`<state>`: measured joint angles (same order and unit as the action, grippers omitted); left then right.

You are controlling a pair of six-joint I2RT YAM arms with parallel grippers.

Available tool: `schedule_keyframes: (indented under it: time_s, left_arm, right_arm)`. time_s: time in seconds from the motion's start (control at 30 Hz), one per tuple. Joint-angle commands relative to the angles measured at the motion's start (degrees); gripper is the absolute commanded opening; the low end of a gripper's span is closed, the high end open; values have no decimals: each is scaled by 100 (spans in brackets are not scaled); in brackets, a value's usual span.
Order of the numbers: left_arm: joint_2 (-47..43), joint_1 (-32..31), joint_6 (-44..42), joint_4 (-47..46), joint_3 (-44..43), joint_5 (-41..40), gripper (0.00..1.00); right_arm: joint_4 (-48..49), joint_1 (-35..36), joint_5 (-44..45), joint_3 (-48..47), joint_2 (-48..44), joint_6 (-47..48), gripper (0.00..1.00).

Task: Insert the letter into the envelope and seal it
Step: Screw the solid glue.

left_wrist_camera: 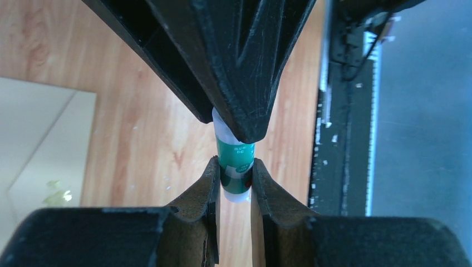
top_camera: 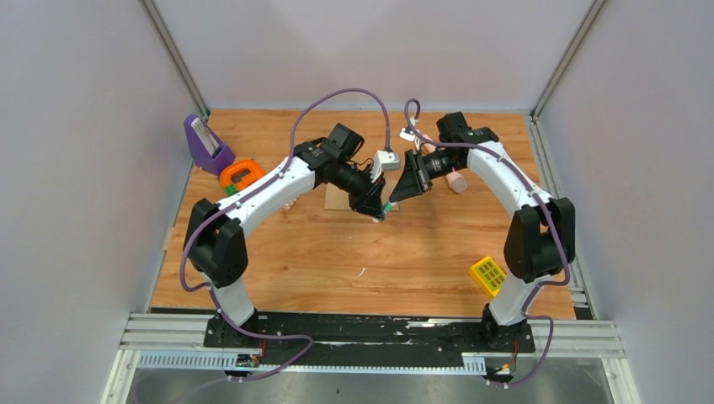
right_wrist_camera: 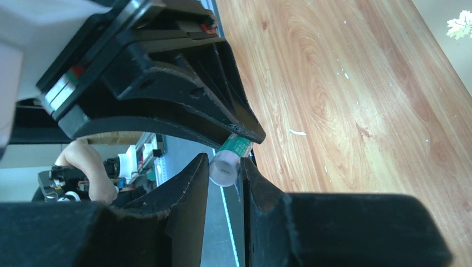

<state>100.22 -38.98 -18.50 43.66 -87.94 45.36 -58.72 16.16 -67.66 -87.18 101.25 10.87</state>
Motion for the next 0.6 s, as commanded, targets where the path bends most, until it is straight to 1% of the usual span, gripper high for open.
schedule_keyframes:
  time_s: [0.0,0.1,0.3,0.37,0.47,0.53,0.57]
  left_arm:
    - [84,-61,198,298,-88,1727,0]
    - [74,-55,195,321,-47,2132,0]
    - [9,-40,185,340,5,2545,0]
    - [-39,-31,194,324,36,2625,0]
    - [-105,-4,328,180,104,2815,0]
    - [-142,18,455,43,157,2786,0]
    - [-160,21,506,-60,164,2563,0]
  right_arm:
    - [370,-10,-508,-51,-404,802,24]
    - [370,-20,-582,-56,-487,1083,25]
    - [370,-58,-592,-30,-624,1632,31]
    - [371,-74,-573,12,-674,1787,34]
    - [437,-96,-438,140,-812,2126,44]
    - [539,-122,-254,74,-808,1927,48]
    - [543,-187,-263,-8,-782,1727,49]
